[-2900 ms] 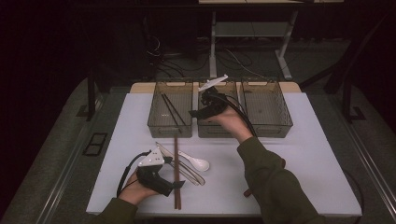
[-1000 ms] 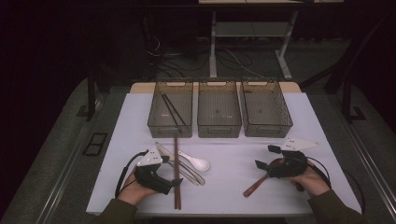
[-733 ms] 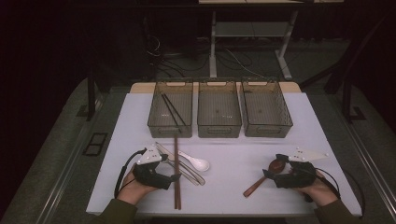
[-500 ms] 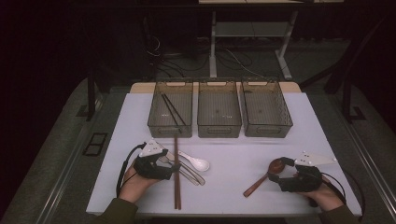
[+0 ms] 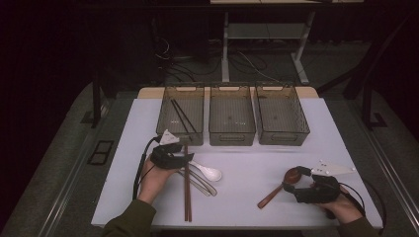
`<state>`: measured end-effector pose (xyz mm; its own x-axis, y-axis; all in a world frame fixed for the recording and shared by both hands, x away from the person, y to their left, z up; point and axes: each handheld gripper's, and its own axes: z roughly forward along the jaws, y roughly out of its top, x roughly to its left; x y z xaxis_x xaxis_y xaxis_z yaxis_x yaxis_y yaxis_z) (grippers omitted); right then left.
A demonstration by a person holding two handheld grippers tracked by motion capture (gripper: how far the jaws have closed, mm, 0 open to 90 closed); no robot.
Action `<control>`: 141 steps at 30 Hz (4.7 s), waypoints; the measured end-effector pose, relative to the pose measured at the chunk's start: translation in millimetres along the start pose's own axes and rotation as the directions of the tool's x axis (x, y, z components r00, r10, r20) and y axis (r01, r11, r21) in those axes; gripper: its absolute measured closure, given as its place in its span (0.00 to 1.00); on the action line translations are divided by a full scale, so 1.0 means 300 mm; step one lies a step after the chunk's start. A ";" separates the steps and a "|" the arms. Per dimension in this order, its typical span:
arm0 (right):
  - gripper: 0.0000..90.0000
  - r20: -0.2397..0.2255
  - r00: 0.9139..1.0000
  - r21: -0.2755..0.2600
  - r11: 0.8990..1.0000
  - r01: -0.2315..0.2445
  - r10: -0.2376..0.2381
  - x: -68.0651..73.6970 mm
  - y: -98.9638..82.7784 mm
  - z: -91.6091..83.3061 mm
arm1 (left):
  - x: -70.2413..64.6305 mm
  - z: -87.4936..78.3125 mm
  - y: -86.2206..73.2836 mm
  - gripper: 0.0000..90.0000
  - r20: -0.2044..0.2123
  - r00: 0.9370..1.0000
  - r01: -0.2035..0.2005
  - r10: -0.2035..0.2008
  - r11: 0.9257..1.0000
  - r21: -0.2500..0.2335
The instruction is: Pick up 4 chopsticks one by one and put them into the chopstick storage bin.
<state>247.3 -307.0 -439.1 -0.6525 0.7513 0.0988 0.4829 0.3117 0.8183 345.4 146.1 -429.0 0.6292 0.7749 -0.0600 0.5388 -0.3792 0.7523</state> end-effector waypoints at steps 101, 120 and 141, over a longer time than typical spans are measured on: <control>0.17 -0.024 0.995 0.013 0.995 0.098 -0.097 0.032 0.017 0.064 | 0.017 -0.225 -0.185 0.41 0.094 0.995 -0.029 0.032 0.999 -0.035; 0.17 -0.025 0.994 0.027 0.994 0.107 -0.106 0.033 0.014 0.068 | 0.037 -0.231 -0.260 0.77 0.093 0.996 0.013 -0.014 1.000 0.020; 0.17 -0.023 0.994 0.035 0.993 0.112 -0.111 0.035 0.012 0.070 | 0.016 -0.205 -0.250 0.89 0.042 0.999 -0.029 0.026 0.996 0.086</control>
<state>254.5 -285.7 -447.0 -0.7154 0.6984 0.0207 0.4275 0.4140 0.8036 273.7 209.3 -445.4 0.6661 0.7427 -0.0683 0.5664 -0.4442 0.6941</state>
